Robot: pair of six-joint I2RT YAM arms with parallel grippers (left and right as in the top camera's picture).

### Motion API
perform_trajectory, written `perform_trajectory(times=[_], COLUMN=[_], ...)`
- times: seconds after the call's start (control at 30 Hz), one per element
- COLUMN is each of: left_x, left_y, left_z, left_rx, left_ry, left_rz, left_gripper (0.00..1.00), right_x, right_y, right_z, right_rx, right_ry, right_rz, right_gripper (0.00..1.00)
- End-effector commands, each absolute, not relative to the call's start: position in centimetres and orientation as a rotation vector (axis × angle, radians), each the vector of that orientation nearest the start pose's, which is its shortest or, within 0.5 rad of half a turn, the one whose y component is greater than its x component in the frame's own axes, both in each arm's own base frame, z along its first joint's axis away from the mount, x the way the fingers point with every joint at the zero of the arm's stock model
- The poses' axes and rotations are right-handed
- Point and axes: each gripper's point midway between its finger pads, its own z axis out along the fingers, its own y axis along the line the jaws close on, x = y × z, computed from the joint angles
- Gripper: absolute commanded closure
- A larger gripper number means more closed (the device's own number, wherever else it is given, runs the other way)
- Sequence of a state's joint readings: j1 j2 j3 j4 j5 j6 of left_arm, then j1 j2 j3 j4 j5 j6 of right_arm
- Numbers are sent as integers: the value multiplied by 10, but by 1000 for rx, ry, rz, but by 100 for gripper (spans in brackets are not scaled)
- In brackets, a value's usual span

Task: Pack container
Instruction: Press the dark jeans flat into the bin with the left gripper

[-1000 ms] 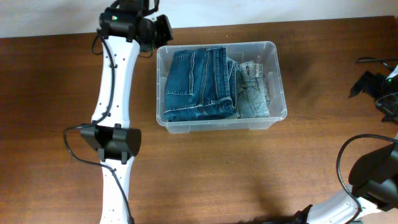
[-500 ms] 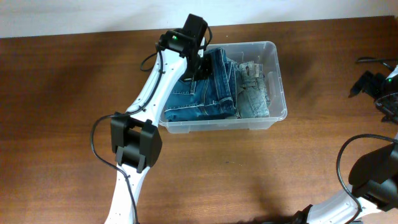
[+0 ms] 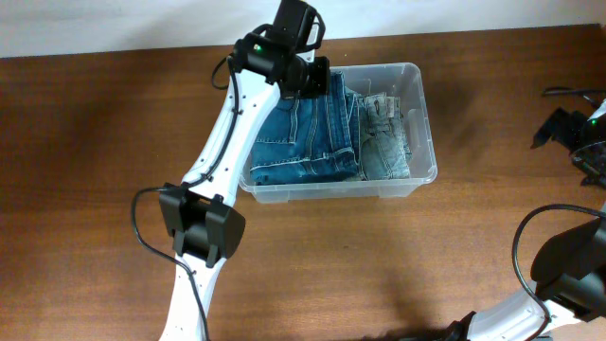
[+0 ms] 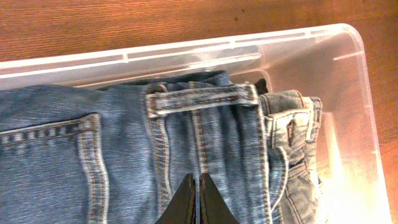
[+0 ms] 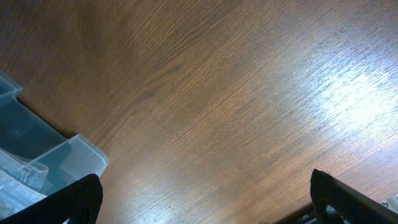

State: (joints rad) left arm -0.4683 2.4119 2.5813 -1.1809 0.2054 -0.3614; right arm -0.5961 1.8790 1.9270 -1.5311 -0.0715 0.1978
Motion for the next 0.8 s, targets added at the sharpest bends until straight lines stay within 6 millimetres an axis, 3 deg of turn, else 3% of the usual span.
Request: perform_trajectory(times=[0.0, 0.23, 0.4, 0.6, 0.7, 0.77], left_x=[496, 490, 480, 482, 473, 463], left_y=[-308, -335, -348, -350, -344, -338], left_z=[184, 121, 99, 122, 165, 181], left_rx=[283, 341, 377, 380, 392, 392], left_ry=[2626, 2719, 2758, 2718, 2685, 2694], left_rz=[-575, -554, -543, -562, -572, -570], left_gripper=[95, 94, 93, 92, 93, 92], right_x=[307, 307, 307, 307, 307, 307], right_y=[-195, -195, -195, -195, -195, -195], right_z=[194, 194, 194, 194, 194, 194], right_rx=[1159, 1159, 1159, 1159, 1160, 1159], right_ry=[2805, 2805, 2805, 2805, 2805, 2805], right_rz=[70, 70, 70, 70, 70, 70], right_gripper=[2, 2, 1, 1, 2, 1])
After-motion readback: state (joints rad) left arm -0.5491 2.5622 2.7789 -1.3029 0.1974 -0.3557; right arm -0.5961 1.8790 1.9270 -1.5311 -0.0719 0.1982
